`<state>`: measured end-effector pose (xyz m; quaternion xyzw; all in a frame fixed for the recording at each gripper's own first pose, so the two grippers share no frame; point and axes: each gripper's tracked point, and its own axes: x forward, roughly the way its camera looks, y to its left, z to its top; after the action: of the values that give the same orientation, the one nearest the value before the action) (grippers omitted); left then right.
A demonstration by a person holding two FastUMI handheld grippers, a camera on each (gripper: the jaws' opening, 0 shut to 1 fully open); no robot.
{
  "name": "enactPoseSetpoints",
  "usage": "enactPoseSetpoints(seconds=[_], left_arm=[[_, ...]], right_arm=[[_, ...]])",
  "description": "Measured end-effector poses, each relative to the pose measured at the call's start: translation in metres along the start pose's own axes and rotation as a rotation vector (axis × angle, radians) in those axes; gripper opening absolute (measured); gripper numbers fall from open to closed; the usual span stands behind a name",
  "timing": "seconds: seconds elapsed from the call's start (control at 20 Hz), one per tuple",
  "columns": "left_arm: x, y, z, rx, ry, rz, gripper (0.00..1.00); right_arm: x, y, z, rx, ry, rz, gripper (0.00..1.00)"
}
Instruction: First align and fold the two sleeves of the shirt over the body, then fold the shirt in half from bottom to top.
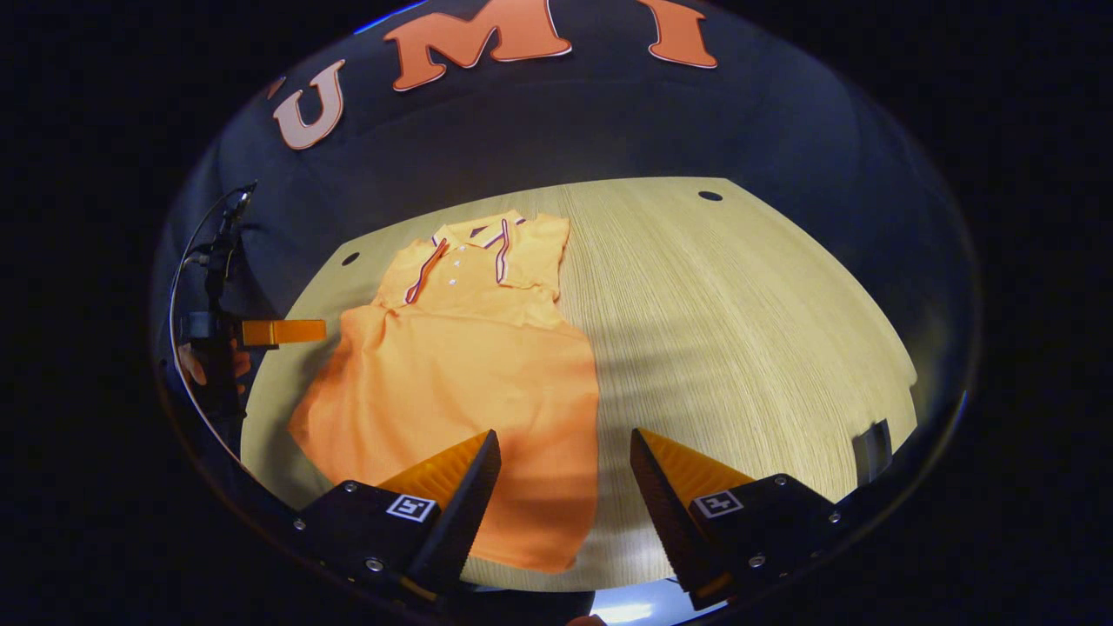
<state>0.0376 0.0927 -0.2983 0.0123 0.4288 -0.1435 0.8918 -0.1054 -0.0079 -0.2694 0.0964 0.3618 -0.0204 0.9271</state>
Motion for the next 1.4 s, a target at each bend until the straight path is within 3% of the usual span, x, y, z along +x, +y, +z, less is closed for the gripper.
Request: enactPoseSetpoints(seconds=[0.2, 0.55, 0.75, 1.05, 1.4], left_arm=[[-0.013, 0.004, -0.049, 0.011, 0.061, 0.015, 0.99], [-0.023, 0.012, -0.097, 0.063, 0.086, 0.040, 0.99], [-0.023, 0.013, -0.102, 0.139, 0.000, 0.023, 0.99], [-0.028, 0.008, -0.114, 0.116, -0.070, 0.031, 0.99], [-0.044, -0.054, -0.143, 0.140, -0.053, -0.004, 0.96]], right_arm=[[0.003, -0.003, -0.018, -0.019, 0.039, 0.012, 0.92], [0.003, -0.003, -0.048, -0.051, 0.087, 0.028, 0.92], [0.004, -0.002, -0.066, -0.059, 0.119, 0.024, 0.92], [0.004, 0.005, -0.084, -0.058, 0.149, 0.039, 0.92], [0.005, 0.007, -0.091, -0.085, 0.167, 0.037, 0.93]])
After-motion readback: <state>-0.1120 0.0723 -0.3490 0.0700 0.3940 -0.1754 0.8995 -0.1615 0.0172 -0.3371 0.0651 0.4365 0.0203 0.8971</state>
